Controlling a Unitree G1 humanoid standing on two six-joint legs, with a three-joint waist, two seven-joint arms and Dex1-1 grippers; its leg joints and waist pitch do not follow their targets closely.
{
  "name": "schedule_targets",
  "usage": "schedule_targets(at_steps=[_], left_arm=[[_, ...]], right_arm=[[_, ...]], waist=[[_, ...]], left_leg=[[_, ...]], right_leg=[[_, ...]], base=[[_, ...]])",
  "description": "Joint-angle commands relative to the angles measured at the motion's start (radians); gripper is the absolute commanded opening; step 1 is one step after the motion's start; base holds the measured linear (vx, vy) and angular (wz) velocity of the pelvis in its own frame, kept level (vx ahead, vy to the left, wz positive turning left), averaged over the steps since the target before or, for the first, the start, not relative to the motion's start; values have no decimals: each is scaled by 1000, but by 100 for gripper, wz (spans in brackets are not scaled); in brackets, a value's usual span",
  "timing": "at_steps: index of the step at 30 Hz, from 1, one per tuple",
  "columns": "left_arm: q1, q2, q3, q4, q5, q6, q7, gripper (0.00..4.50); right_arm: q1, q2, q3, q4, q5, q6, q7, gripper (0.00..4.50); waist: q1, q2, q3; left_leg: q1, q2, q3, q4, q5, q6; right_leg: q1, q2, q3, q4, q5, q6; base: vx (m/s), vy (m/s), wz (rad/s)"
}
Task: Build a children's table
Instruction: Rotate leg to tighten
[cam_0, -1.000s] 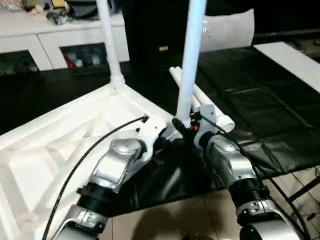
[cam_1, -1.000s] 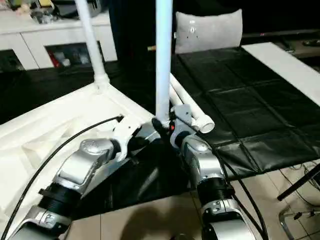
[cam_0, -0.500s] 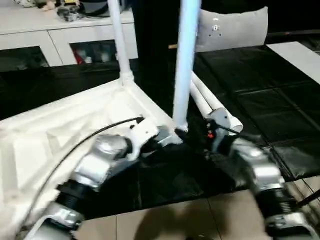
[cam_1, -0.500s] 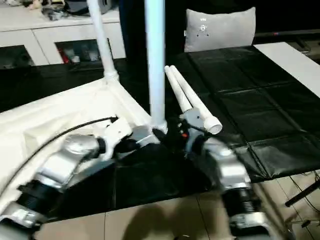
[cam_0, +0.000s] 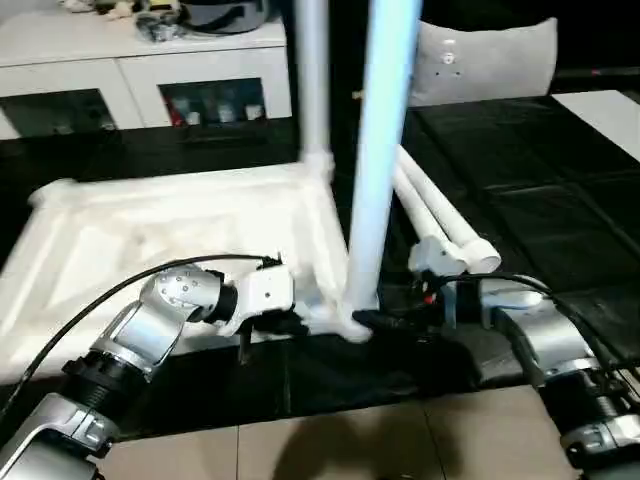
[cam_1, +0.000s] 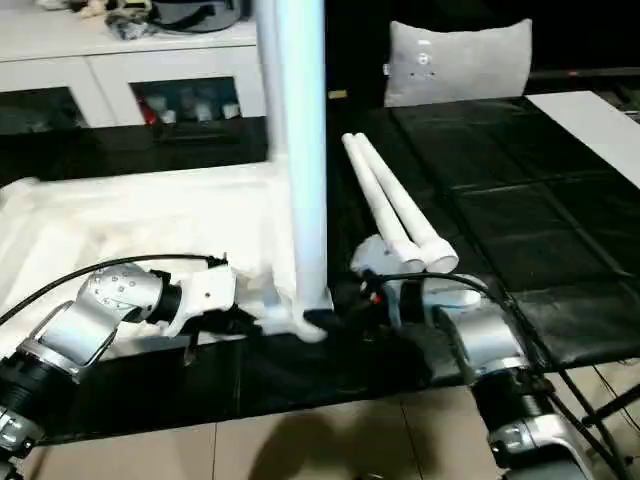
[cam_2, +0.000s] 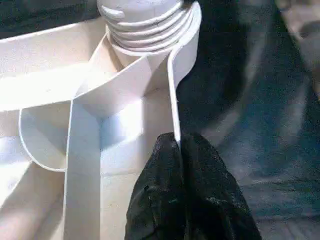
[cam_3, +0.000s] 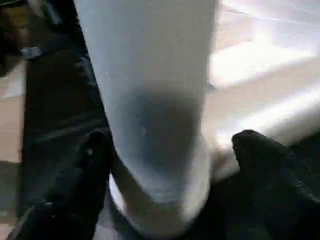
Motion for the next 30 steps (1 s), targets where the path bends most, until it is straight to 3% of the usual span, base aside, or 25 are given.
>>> schedule_targets(at_steps=[1,12,14,16,17,19,22,23,24,25,27,29,30], left_arm=[[0,4,-66,-2,9,-28,-64,0],[-10,1,-67,36,10,-74,-99,0],[-5,1,-64,33,5,-65,-101,0],[3,0,-59,24,-5,-44,-99,0],[5,0,-57,21,-8,-38,-98,0],[27,-14,-31,-20,-40,35,-72,0],[42,-38,3,-57,-56,133,-12,0],[42,-38,3,-57,-56,133,-12,0],[46,-81,42,-77,-64,232,75,0],[48,-103,62,-85,-70,276,119,0],[45,-140,91,-95,-75,331,185,0],[29,-244,155,-112,-78,454,340,0],[24,-268,168,-112,-75,470,374,0]], right_arm=[[-23,-4,3,13,-12,-2,7,368],[-27,-13,21,20,4,14,73,281],[-25,-10,17,20,15,25,78,270],[-17,-3,11,11,31,53,83,265],[-14,0,9,8,35,60,83,265],[-4,36,-4,-9,41,117,17,264],[-9,87,-21,-5,25,150,-93,262],[-9,87,-21,-5,25,150,-93,262],[-26,144,-48,18,15,159,-208,262],[-34,170,-60,29,11,165,-261,261],[-49,210,-85,49,11,180,-344,261],[-91,305,-146,104,10,220,-542,261],[-98,321,-157,114,8,226,-578,260]], waist=[[-4,-7,-55],[-1,-9,-58],[0,-14,-57],[2,-11,-57],[1,-16,-57],[1,-11,-57],[-11,-8,-53],[-17,-11,-49],[-23,-6,-44],[-32,-8,-39],[-48,-8,-38],[-62,-16,-40],[-76,-12,-42]], left_leg=[[-15,36,9,-80,-77,100],[-14,35,12,-77,-62,100],[-14,35,13,-78,-65,98],[-14,35,12,-78,-62,97],[-14,35,13,-78,-61,97],[-14,37,12,-79,-50,93],[-15,35,12,-83,-85,71],[-16,30,12,-86,-121,59],[-11,28,13,-87,-159,46],[-5,24,14,-86,-201,26],[-5,17,9,-84,-232,16],[-9,16,6,-83,-237,16],[-14,14,3,-81,-224,13]], right_leg=[[73,-63,66,-56,-246,-165],[74,-63,66,-56,-238,-162],[74,-63,66,-57,-252,-159],[73,-63,67,-57,-255,-158],[74,-62,67,-57,-254,-157],[73,-63,67,-54,-246,-161],[74,-63,66,-59,-279,-155],[75,-61,63,-68,-343,-133],[70,-61,62,-77,-410,-112],[66,-60,56,-89,-494,-87],[65,-60,46,-101,-566,-54],[66,-59,42,-102,-568,-45],[68,-60,40,-103,-558,-42]], base=[[0,0,0],[0,0,0],[0,0,0],[0,0,0],[0,0,0],[0,0,0],[0,0,0],[0,0,0],[0,0,0],[0,0,0],[0,0,0],[0,0,0],[0,0,0]])
